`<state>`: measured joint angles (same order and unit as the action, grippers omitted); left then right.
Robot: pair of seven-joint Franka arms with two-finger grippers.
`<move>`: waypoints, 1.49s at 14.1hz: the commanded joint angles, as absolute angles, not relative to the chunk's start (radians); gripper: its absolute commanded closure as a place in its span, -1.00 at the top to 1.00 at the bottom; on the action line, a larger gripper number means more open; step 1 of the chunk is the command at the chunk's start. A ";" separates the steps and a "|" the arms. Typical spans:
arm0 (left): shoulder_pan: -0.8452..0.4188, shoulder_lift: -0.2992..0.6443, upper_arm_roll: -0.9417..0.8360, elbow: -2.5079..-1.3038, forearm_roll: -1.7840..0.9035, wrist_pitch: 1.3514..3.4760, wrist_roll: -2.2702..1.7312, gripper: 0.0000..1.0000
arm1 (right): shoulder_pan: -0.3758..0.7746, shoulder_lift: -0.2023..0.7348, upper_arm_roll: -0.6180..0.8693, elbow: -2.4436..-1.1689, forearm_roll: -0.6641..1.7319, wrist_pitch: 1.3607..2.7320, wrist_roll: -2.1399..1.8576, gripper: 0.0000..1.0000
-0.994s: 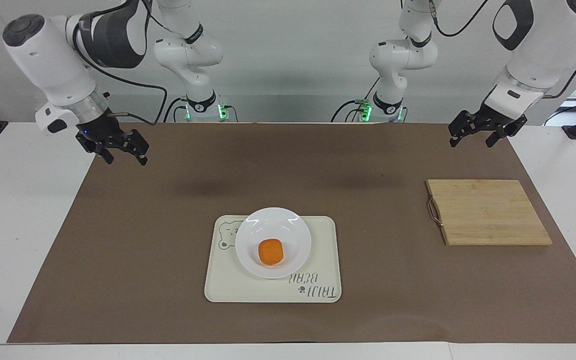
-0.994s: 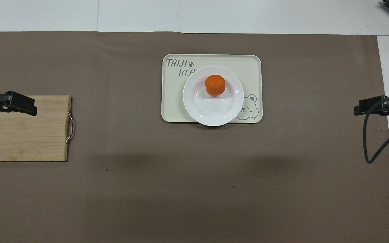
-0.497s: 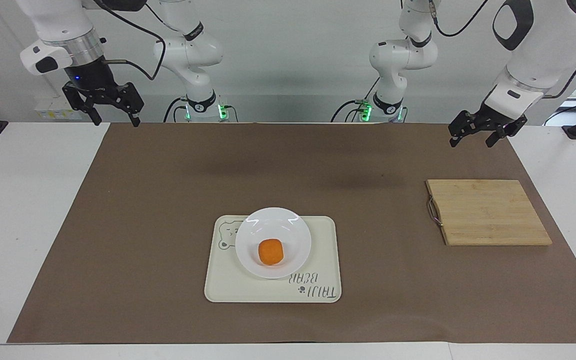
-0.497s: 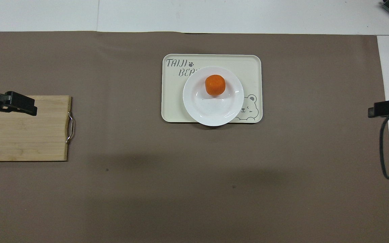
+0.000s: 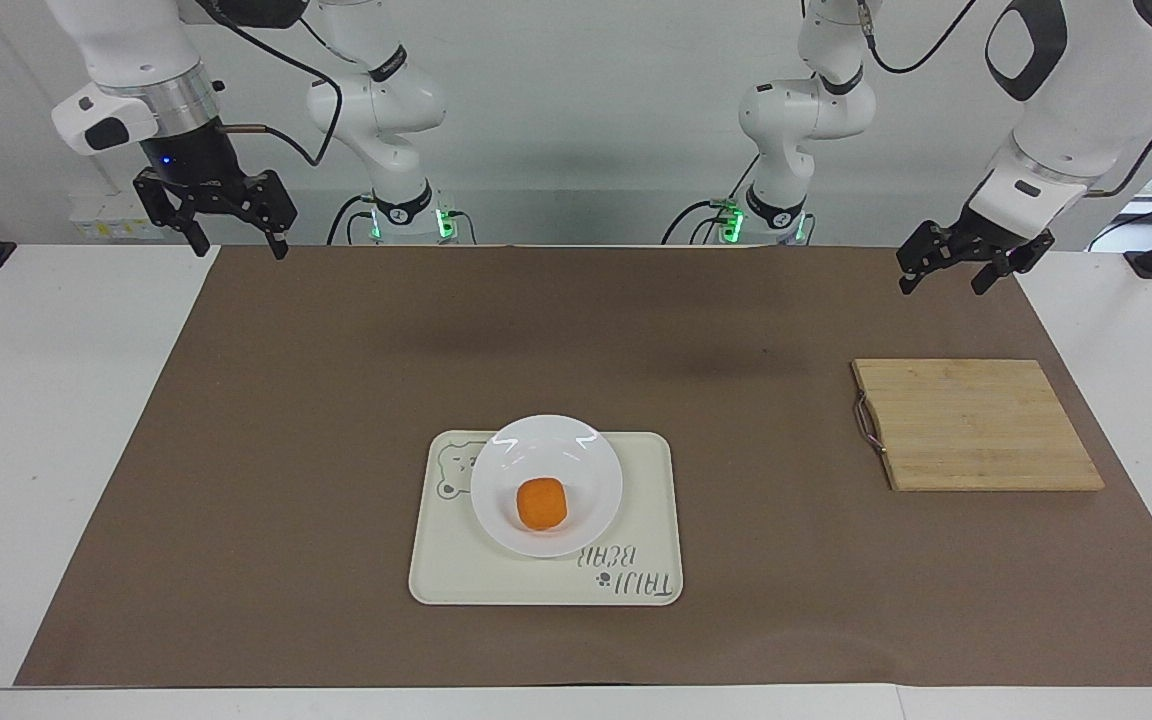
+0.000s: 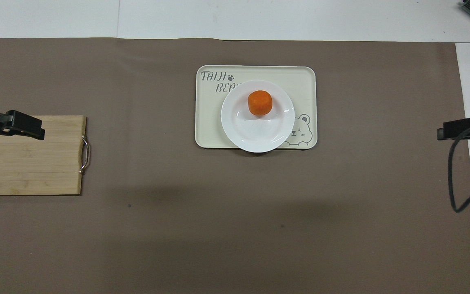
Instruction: Place orange and plate with both arms
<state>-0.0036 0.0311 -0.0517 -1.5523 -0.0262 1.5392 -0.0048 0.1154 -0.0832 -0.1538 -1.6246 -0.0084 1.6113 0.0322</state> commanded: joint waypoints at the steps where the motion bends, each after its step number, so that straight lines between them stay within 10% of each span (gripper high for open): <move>1: 0.009 0.014 -0.060 -1.563 -0.008 1.539 -0.002 1.00 | 0.109 -0.089 -0.155 -1.589 -0.047 1.560 0.009 1.00; 21: 0.009 0.014 -0.060 -1.563 -0.008 1.539 -0.002 1.00 | 0.103 -0.103 -0.160 -1.595 -0.038 1.540 -0.014 1.00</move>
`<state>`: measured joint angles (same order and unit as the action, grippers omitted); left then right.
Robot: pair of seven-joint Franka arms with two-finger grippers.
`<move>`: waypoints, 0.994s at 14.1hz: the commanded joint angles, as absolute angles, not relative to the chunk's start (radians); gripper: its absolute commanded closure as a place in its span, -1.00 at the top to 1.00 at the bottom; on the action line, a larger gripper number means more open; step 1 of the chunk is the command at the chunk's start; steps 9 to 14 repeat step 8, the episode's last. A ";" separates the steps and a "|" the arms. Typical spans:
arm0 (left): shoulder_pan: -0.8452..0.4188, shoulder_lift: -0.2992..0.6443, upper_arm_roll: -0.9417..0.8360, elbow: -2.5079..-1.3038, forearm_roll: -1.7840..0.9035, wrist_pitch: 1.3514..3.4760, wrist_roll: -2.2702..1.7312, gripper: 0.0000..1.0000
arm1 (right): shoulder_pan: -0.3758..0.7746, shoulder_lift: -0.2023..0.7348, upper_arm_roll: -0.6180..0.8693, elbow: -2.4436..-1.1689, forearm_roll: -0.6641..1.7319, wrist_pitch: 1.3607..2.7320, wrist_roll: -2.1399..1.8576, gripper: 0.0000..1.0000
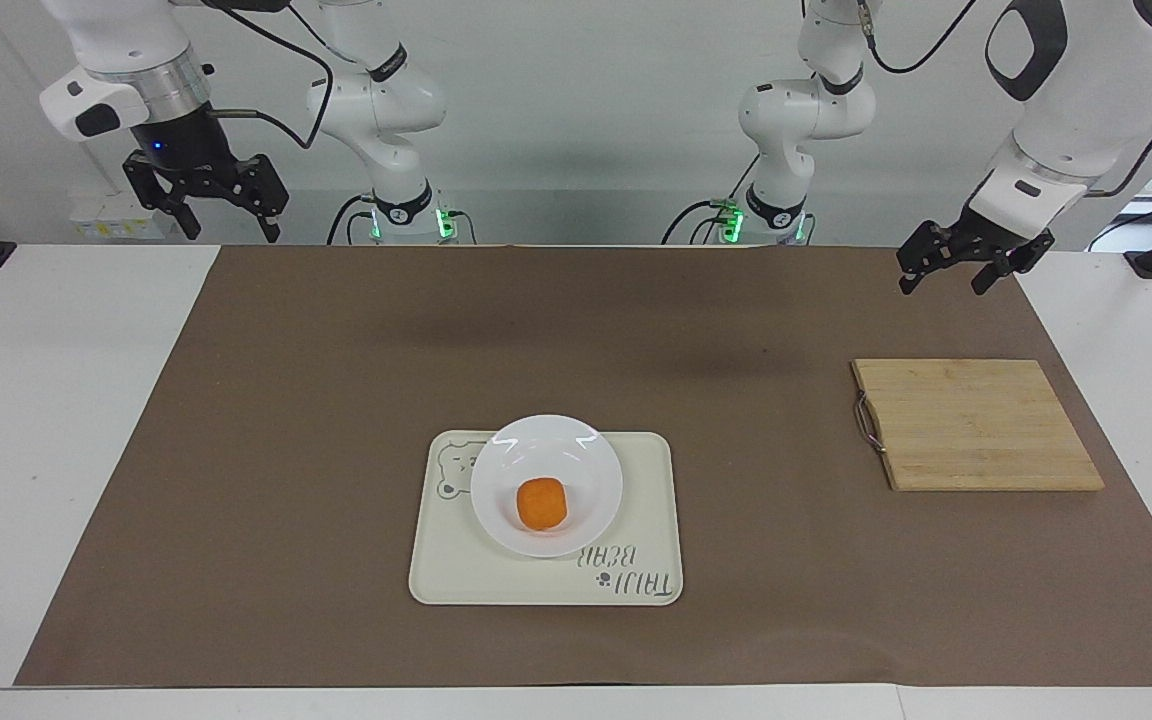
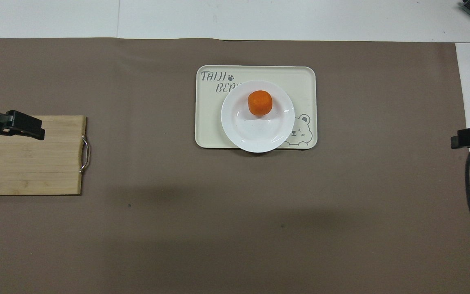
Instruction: Place orange and plate with both arms
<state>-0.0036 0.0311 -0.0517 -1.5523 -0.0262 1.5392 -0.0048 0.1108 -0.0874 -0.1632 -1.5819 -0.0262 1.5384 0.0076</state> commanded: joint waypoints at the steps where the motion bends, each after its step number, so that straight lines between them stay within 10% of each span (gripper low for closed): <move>1: 0.009 0.014 -0.060 -1.563 -0.008 1.539 -0.002 1.00 | 0.103 -0.103 -0.160 -1.595 -0.038 1.540 -0.014 1.00; 14: 0.009 0.014 -0.060 -1.563 -0.008 1.539 -0.002 1.00 | 0.103 -0.109 -0.160 -1.605 -0.040 1.540 -0.014 1.00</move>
